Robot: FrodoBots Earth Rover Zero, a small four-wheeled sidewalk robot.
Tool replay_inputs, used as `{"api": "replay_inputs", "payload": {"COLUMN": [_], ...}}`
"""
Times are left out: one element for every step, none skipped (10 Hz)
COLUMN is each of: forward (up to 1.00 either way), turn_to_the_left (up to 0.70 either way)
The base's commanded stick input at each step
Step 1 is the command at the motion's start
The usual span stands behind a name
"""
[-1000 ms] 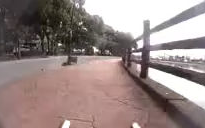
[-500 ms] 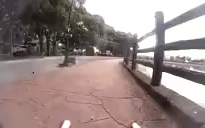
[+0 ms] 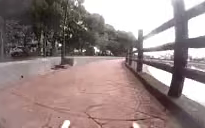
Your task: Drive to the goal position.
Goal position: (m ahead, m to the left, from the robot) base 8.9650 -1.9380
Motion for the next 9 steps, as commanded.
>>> {"api": "replay_inputs", "payload": {"forward": [1.0, 1.0, 1.0, 1.0, 1.0, 1.0, 1.0, 1.0, 1.0], "turn_to_the_left": [-0.04, -0.08, -0.3, -0.38, -0.32, -0.1, 0.0, 0.0, 0.0]}}
